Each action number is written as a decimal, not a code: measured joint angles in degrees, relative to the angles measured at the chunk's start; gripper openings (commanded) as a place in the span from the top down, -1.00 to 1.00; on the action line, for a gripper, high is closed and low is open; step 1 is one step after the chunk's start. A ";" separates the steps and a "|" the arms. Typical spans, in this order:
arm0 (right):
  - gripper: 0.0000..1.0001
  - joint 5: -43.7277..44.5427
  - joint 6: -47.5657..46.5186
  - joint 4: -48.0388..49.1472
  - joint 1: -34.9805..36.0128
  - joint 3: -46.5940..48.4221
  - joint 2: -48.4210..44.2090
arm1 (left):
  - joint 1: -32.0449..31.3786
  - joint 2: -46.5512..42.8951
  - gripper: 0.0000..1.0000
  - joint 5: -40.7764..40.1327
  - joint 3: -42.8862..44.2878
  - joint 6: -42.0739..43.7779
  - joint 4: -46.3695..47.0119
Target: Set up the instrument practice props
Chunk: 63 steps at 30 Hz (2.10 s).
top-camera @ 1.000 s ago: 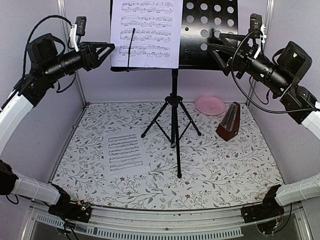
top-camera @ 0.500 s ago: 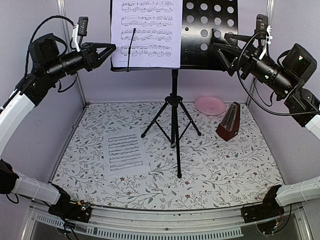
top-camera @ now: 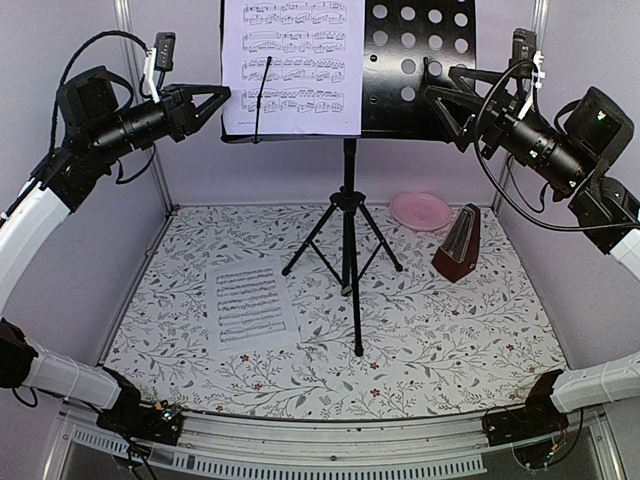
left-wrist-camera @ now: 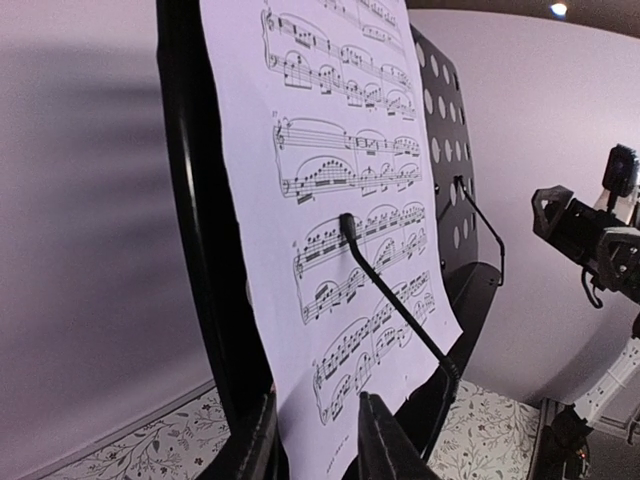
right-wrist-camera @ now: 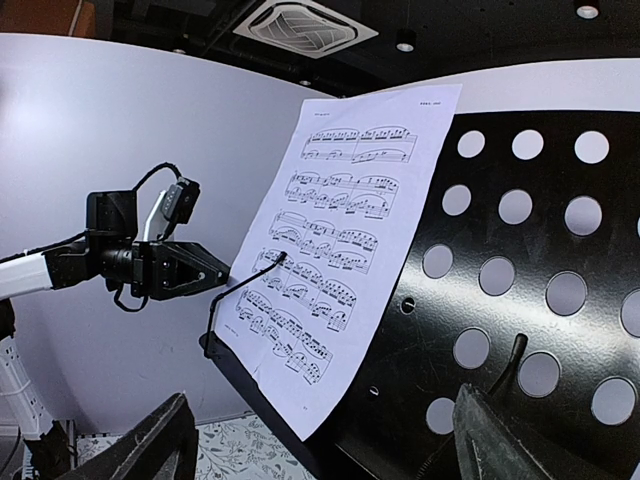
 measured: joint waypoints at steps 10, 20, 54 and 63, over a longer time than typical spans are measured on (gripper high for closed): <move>-0.79 0.02 0.04 0.04 0.00 -0.02 0.00 | 0.00 1.07 0.50 -0.17 0.31 -0.31 0.44; -0.79 0.02 0.07 0.07 0.00 -0.11 0.00 | 0.02 4.35 0.54 0.26 3.93 -0.48 0.68; -0.83 -0.52 0.35 0.39 0.00 -0.96 -0.11 | 0.20 0.79 -0.65 -9.38 1.03 -1.97 1.07; -0.79 -5.70 1.77 -1.46 0.00 -7.23 -2.43 | 3.19 -9.44 -0.81 -17.79 -11.39 -6.62 0.57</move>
